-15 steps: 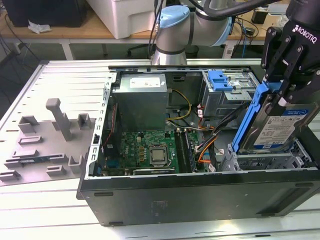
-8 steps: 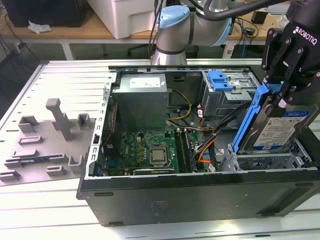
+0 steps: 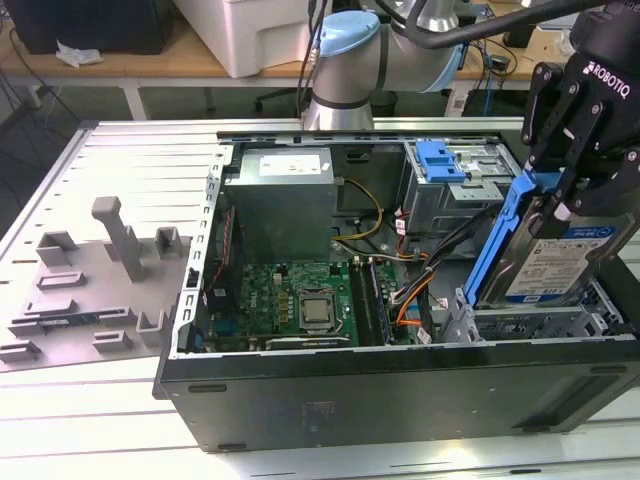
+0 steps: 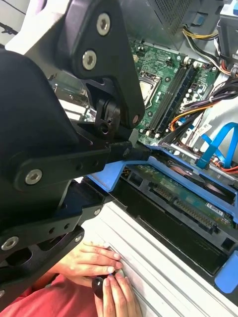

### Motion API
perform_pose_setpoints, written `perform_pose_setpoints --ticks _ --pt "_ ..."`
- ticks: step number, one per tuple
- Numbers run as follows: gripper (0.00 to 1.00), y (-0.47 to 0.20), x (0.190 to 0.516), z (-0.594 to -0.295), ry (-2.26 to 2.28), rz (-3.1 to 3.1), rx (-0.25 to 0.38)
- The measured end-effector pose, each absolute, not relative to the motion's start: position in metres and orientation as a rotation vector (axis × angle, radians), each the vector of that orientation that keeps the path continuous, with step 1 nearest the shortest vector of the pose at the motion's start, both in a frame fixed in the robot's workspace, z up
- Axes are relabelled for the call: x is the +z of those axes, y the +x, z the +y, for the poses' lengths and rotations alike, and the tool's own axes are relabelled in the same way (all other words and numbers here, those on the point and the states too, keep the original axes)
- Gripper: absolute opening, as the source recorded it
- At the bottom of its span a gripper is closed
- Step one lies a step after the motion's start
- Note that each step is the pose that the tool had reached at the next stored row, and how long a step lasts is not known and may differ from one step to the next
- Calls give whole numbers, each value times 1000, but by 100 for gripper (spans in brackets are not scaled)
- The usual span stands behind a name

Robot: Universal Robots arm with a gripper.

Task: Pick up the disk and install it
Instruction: 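Pick up the disk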

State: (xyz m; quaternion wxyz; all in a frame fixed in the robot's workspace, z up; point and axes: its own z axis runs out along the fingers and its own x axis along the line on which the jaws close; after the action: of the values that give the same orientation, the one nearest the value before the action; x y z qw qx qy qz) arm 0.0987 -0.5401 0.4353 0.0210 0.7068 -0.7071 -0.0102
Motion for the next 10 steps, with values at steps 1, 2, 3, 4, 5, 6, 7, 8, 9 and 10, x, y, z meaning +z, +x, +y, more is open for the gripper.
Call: perform_pose_setpoints --ticks 1,2,3,4,5,6,7,8,9,10 --pt "37 99 434 -540 2191 -2192 -32" --pt "37 99 433 -540 2191 -2192 -32" --pt "37 99 432 -540 2191 -2192 -31" --pt "37 99 431 -540 2191 -2192 -31" --pt "37 99 430 -540 2191 -2192 -31" --pt "37 99 430 -540 2191 -2192 -31" --pt "37 99 429 -540 2191 -2192 -31" --pt "37 99 428 -540 2191 -2192 -31" --pt "37 99 427 -540 2191 -2192 -31" --pt "37 99 426 -540 2191 -2192 -31"
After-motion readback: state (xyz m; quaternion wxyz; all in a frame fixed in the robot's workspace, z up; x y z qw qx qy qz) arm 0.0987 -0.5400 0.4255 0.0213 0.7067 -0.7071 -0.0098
